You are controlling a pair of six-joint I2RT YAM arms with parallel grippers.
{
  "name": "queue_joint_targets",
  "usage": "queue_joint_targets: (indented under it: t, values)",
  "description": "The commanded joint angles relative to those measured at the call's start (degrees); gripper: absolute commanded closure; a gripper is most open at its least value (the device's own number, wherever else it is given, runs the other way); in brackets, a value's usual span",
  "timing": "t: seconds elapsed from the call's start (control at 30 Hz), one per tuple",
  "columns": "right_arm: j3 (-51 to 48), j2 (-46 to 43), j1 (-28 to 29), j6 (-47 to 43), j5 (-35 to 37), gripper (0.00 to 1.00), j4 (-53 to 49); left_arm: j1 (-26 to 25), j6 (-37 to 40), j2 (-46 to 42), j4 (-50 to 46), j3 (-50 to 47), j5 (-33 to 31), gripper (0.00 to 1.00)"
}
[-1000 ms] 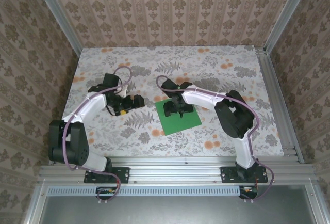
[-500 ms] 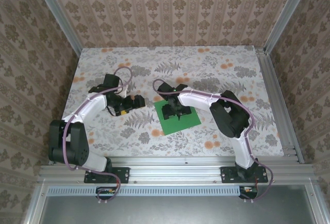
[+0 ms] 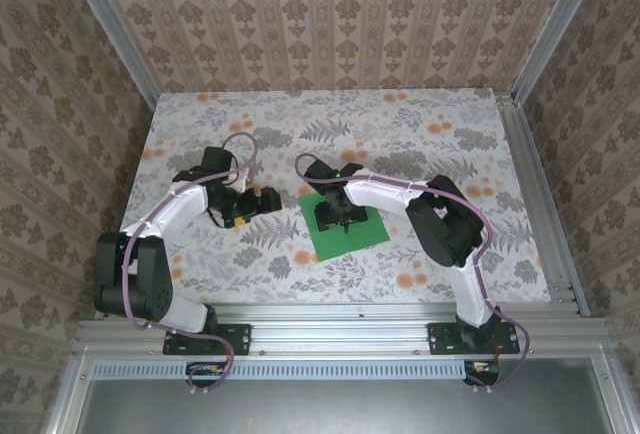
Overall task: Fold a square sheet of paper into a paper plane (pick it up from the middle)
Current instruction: Fold the square sheet of paper in half at the center of the table.
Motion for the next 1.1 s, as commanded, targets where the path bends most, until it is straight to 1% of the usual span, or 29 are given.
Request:
queue_joint_targets:
  t: [0.0, 0.23, 0.43, 0.53, 0.6, 0.7, 0.97, 1.07]
  values:
    - [-2.5, 3.1, -0.4, -0.2, 0.3, 0.22, 0.0, -0.4, 0.2, 0.1, -0.2, -1.0, 0.5, 0.00]
    - [-3.9, 1.6, -0.6, -0.7, 0.3, 0.26, 1.0, -0.5, 0.0, 0.7, 0.0, -1.2, 0.4, 0.00]
    - [-3.3, -1.0, -0.5, -1.1, 0.8, 0.38, 1.2, -1.4, -0.3, 2.0, 0.0, -0.1, 0.2, 0.00]
    - [-3.3, -2.5, -0.5, -1.2, 1.6, 0.47, 1.3, -1.8, -0.3, 2.2, -0.3, 0.4, -0.1, 0.00]
    - [-3.2, -3.7, -0.6, -1.4, 2.1, 0.49, 1.2, -2.1, -0.4, 2.2, -0.4, 0.6, -0.3, 0.00]
    - [-3.2, -5.2, -0.5, -1.6, 2.0, 0.56, 1.5, -2.3, -0.6, 2.3, -0.4, 0.8, -0.4, 0.00]
    - [-3.1, -9.1, -0.5, -1.1, -0.3, 0.71, 2.3, -2.4, -0.3, 0.6, -2.4, 2.7, -1.7, 0.00]
    - [-3.1, -11.7, -0.4, -0.2, -3.6, 0.73, 3.4, -1.7, -0.1, -1.5, -4.2, 3.9, -2.1, 0.00]
